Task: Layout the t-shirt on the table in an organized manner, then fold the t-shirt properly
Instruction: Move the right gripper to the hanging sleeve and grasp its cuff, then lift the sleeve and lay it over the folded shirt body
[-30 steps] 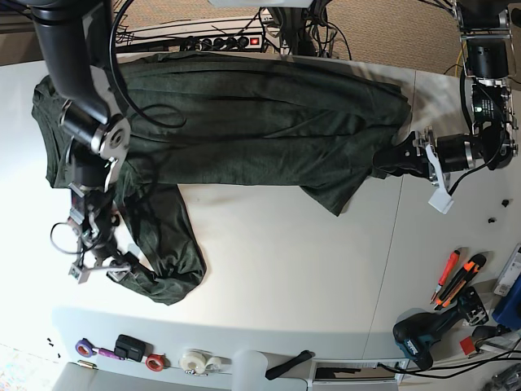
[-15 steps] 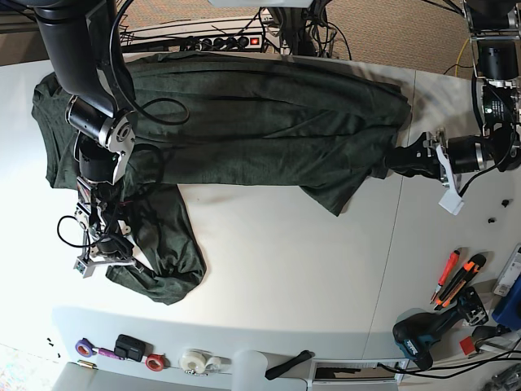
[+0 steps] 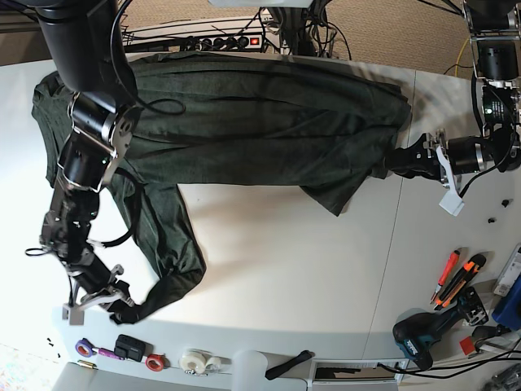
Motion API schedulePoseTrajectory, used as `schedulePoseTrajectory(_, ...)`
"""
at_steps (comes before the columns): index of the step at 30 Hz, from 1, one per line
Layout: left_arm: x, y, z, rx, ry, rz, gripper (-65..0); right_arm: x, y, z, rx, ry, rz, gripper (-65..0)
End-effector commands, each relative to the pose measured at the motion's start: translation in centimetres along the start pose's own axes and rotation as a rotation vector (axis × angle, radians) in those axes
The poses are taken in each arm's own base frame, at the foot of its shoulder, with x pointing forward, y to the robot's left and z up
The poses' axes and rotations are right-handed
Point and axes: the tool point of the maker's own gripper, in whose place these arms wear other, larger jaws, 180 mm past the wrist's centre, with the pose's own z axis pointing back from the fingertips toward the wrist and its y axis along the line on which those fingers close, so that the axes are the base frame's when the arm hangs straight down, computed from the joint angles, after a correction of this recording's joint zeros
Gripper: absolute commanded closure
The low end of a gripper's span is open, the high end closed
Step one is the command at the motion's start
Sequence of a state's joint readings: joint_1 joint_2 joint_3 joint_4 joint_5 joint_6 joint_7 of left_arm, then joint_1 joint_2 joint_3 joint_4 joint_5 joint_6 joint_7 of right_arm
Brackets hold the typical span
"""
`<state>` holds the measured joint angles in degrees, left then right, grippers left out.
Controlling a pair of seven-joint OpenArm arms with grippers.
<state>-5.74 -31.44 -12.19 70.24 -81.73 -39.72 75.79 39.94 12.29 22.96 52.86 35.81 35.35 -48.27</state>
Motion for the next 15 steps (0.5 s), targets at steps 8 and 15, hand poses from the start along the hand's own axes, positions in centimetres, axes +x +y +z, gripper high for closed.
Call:
schedulePoseTrajectory(8, 3.2, -0.5, 1.0, -0.007, -0.090, -0.046, -27.2, 1.9, 6.4, 5.0, 0.194, -0.022, 0.151, 0.0)
schedulePoseTrajectory(15, 4.5, -0.8, 1.0, -0.012, -0.109, -0.070, -27.0, -6.4, 11.2, 7.3, 0.368, 0.156, 0.230, 0.0)
